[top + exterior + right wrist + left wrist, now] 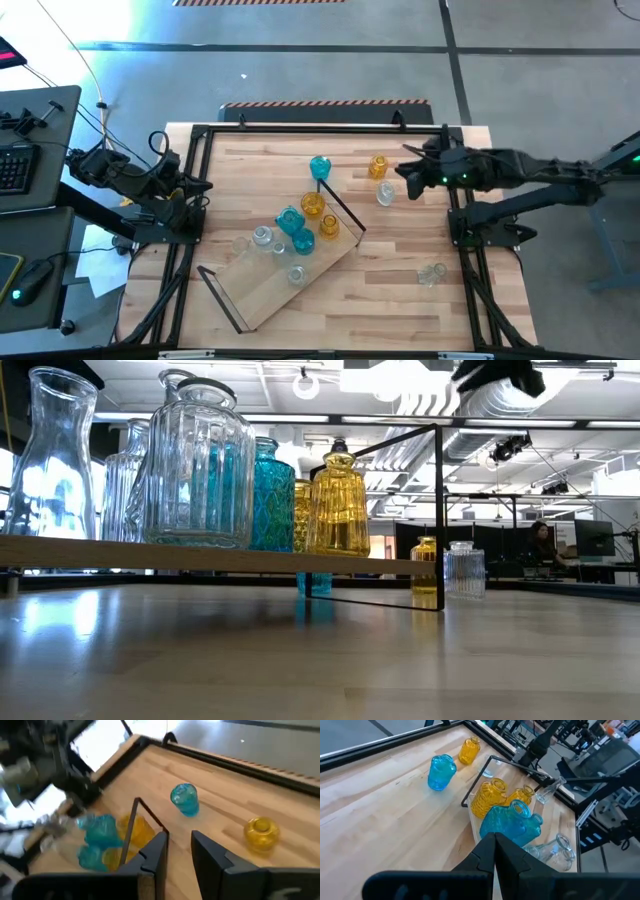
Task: Sort vases onto shelf
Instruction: Adjust the transparent vase on the shelf and align with the other transparent vase
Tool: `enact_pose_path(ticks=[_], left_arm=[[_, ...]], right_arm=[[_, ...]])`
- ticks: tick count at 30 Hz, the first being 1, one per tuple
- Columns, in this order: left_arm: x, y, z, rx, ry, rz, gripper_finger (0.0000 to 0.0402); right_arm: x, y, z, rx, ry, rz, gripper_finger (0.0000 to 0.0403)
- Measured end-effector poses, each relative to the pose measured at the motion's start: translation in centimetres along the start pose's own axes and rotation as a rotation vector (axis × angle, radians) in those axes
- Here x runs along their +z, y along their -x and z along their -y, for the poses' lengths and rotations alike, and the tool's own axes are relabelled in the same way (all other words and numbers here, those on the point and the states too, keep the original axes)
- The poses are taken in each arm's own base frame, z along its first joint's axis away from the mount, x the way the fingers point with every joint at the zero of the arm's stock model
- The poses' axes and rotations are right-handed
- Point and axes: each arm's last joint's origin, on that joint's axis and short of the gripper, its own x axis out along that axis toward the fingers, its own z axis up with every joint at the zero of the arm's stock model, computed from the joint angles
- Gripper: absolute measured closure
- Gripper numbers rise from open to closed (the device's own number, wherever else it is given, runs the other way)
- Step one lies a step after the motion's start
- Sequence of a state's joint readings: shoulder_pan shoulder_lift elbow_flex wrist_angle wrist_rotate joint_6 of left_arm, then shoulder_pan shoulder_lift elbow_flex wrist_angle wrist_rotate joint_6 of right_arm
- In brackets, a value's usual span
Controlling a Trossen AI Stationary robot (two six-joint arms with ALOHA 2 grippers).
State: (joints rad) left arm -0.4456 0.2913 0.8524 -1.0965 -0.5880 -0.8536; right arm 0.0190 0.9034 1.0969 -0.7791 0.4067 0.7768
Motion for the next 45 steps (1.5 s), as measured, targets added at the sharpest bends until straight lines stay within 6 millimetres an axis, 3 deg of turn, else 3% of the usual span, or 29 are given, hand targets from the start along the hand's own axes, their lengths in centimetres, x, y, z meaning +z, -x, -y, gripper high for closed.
enact_pose_path(ticks=[5, 11, 23, 31, 37, 45], left_arm=[[0.0, 0.0, 0.0, 0.0, 0.01, 0.0, 0.0402], [0.0, 0.0, 0.0, -0.001, 0.011, 0.002, 0.0402], [0.0, 0.0, 0.0, 0.001, 0.0, 0.004, 0.0401], [0.0, 0.0, 0.0, 0.002, -0.02, 0.004, 0.0401], [0.0, 0.0, 0.0, 0.001, -0.026, 0.004, 0.0402], [0.0, 0.0, 0.0, 0.001, -0.038, -0.001, 0.0402]], right_arm=[[-2.4, -1.5, 2.3, -0.012, -0.134, 0.039, 0.0329], [-4.8, -4.3, 4.0, -0.054, -0.333, -0.172, 0.0329], [-3.9, -8.6, 3.8, -0.318, -0.342, -0.428, 0.0329], [-2.9, -10.5, 2.8, -0.371, -0.26, -0.535, 0.0329], [-2.8, -9.8, 1.3, -0.309, -0.32, -0.601, 0.0329], [-1.4, -6.0, -3.7, -0.212, -0.376, -0.551, 0.0329]])
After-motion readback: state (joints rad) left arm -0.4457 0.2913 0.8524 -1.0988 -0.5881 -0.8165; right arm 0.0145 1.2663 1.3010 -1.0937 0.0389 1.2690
